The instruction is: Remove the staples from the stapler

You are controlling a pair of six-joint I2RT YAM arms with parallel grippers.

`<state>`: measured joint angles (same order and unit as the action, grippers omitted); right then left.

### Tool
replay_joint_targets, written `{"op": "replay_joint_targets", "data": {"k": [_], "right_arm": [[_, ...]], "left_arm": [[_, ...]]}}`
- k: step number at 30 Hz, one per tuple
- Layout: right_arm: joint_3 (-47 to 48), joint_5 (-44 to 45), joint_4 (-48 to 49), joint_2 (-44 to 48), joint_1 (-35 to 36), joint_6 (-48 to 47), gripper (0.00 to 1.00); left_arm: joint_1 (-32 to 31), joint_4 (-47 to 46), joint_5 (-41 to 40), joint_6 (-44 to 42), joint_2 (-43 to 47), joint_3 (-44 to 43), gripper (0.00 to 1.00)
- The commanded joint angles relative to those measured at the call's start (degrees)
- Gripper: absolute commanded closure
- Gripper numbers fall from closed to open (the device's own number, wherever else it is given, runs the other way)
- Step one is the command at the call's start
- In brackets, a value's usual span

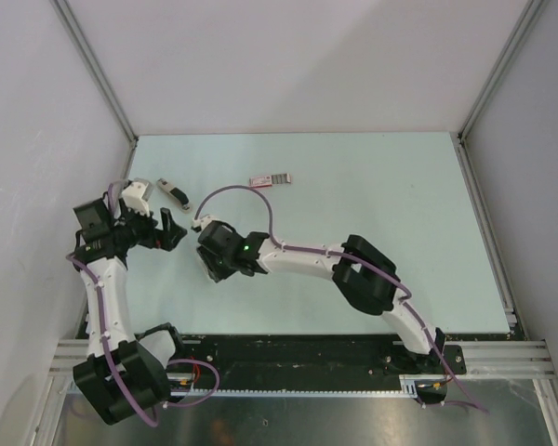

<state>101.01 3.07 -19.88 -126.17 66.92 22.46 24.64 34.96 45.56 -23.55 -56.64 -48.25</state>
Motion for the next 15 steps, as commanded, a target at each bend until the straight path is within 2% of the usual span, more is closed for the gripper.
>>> {"op": "replay_joint_targets", "data": {"k": [1,4,6,10,13,15], "right_arm": [[9.13,3.65,-8.18,-4.83,2.14,-3.05,0.99],[14.66,4.03,-11.79,-8.94,2.49,-3.08,0.94],[17.75,3.82,-13.68,-11.21,2.67,-2.94,0.85],[20.64,2.68,-14.69,-12.99,2.98,-2.75,0.63],[20.84,1.64,-13.83,-12.38,3.52,-2.77,0.37],[20.84,1.47,-13.44,-11.52,3.89,-3.14,0.23]], "left_arm": [[0.41,-3.87,-4.56,8.75,0.09,-1.72,0.01],[0.45,-4.15,-6.16,9.01,1.23,-0.68,0.01],[0.39,-4.23,-7.65,9.22,1.5,-0.19,0.01],[0.4,-4.83,-12.05,11.33,-0.48,-0.55,0.01],[0.34,-6.33,-14.6,13.67,-2.64,-0.76,0.01],[0.19,-7.61,-15.74,15.28,-3.95,-0.72,0.0]]}}
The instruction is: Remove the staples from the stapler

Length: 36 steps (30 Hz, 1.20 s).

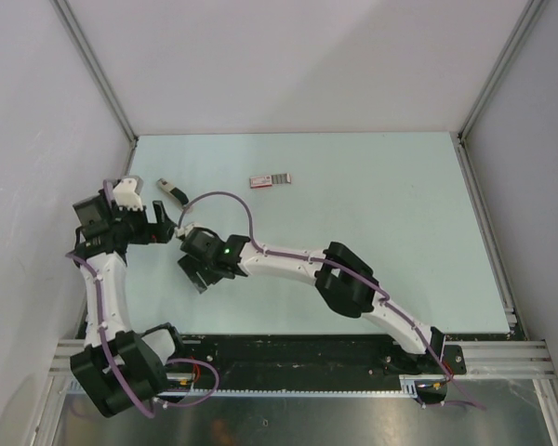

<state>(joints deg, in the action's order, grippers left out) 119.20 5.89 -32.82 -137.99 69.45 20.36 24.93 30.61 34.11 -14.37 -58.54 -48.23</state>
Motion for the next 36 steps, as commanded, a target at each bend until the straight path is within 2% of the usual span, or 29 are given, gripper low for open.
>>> {"op": "replay_joint_targets", "data": {"k": [1,5,12,16,20,27,31,36], "right_arm": [[2.63,-1.47,-0.37,0.9,1.46,-1.03,0.2],[-0.21,-0.73,2.36,5.64,1.5,-1.16,0.16],[-11.87,-0.01,11.55,19.59,-2.02,-3.36,0.21],[-10.2,-1.84,11.14,19.34,-7.0,-4.45,0.21],[-10.37,-1.36,12.9,19.07,-10.18,-4.72,0.22],[-29.33,2.94,26.12,31.85,-10.54,-5.21,0.21],[-38.71,5.93,28.99,38.59,-9.96,-4.49,0.21],[-45.28,7.78,30.9,43.78,-9.03,-4.54,0.21]], "left_arm": [[-0.29,-3.8,-4.87,6.81,-2.73,-0.82,0.01],[-2.62,-5.41,-7.97,8.58,-4.83,-1.11,0.01],[-5.54,-6.72,-11.89,11.06,-6.12,-1.43,0.01],[-4.92,-6.95,-13.12,11.15,-5.19,-0.24,0.0],[-5.92,-8.81,-16.82,15.88,-9.29,-3.02,0.0],[-13.14,-10.85,-26.67,23.7,-20.43,-9.02,0.01],[-14.81,-11.89,-31.02,28.37,-25.57,-10.8,0.01],[-15.7,-13.05,-35.38,33.02,-30.23,-13.78,0.01]]}}
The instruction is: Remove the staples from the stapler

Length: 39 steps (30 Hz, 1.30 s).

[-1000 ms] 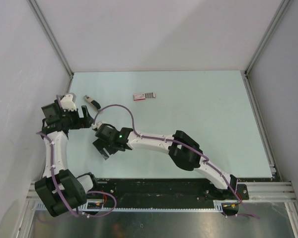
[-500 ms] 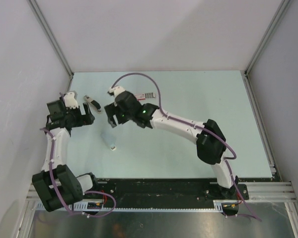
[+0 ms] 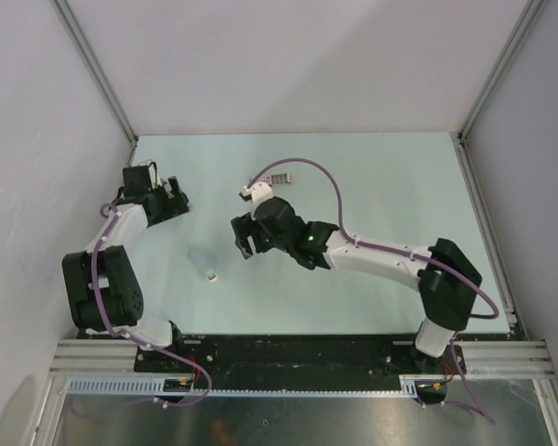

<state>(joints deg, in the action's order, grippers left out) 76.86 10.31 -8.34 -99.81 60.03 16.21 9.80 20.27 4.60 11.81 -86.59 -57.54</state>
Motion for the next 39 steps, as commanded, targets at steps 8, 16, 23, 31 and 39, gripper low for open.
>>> {"op": "replay_joint_targets", "data": {"k": [8,16,23,31,39], "right_arm": [[-7.1,1.53,9.72,9.61,-0.62,0.15,0.22],[-9.36,-1.08,11.37,10.07,-2.15,1.03,0.22],[-11.44,-3.58,11.99,10.53,-4.62,1.75,0.23],[-12.39,-7.09,12.91,10.63,-6.96,2.32,0.24],[-13.44,-9.0,12.55,11.72,-8.2,2.63,0.26]], "left_arm": [[-3.24,-3.59,-8.2,10.32,-8.53,-9.48,0.01],[-5.32,-3.53,-9.14,12.0,-15.57,-15.76,0.01],[-5.44,-3.37,-9.93,12.34,-19.54,-18.68,0.02],[-5.54,-3.31,-9.48,12.01,-22.76,-22.11,0.24],[-5.4,-3.31,-8.71,11.3,-25.96,-23.3,0.44]]}}
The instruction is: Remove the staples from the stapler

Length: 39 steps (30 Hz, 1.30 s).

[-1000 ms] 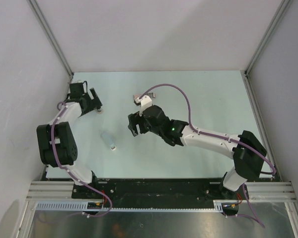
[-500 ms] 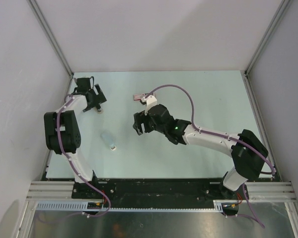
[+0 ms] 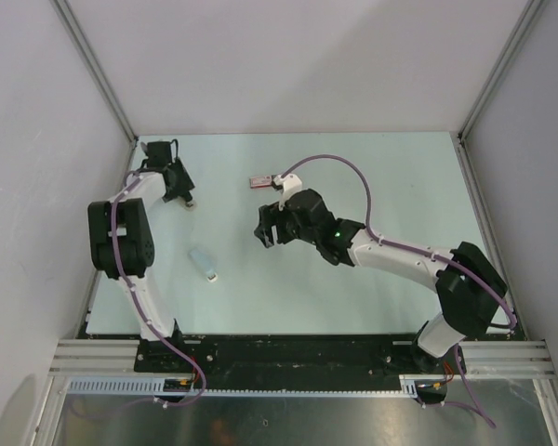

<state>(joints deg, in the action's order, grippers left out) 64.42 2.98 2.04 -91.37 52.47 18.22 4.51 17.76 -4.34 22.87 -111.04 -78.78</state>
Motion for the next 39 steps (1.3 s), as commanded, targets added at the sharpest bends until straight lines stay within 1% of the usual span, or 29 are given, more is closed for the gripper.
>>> {"op": "replay_joint_targets", "data": {"k": [1,6,12,15,17,22,28,33,36,38,39], "right_arm": [[-1.16,-1.84,2.35,3.38,-0.71,0.65,0.26],[-2.41,-2.22,3.27,4.09,-1.53,1.41,0.28],[-3.5,-4.38,4.03,5.1,-3.0,2.31,0.31],[-3.78,-4.45,3.83,5.65,-3.54,2.26,0.32],[-3.87,-4.3,3.62,5.85,-3.87,2.17,0.32],[-3.99,-4.27,3.07,6.03,-4.79,1.82,0.33],[-4.34,-4.56,2.24,5.31,-6.3,1.28,0.33],[-4.57,-5.28,2.05,4.15,-8.04,1.51,0.34],[-4.6,-5.86,2.36,3.15,-8.93,1.88,0.34],[-4.58,-5.86,2.55,2.39,-9.28,2.34,0.34],[-4.57,-5.83,2.58,2.01,-9.43,2.7,0.34]], "left_arm": [[-0.16,-0.8,0.35,0.11,-1.7,-1.98,0.46],[-0.24,-0.87,1.39,-0.61,-1.97,-2.19,0.55],[-0.8,-0.82,3.55,-0.92,-0.45,-0.38,0.75],[-2.31,-0.8,5.5,-0.97,1.13,0.77,0.8],[-3.48,-0.82,6.98,-0.81,2.71,1.82,0.81],[-11.17,-0.47,9.65,-0.55,7.31,5.74,0.82],[-19.97,-0.29,12.6,1.44,13.89,14.88,0.8],[-24.67,-1.08,14.44,2.27,19.19,20.48,0.79],[-26.5,-1.11,15.02,2.1,20.13,22.3,0.77],[-26.82,-1.42,15.29,2.18,20.09,23.29,0.74],[-26.96,-1.55,15.4,2.18,20.17,23.7,0.71]]}}
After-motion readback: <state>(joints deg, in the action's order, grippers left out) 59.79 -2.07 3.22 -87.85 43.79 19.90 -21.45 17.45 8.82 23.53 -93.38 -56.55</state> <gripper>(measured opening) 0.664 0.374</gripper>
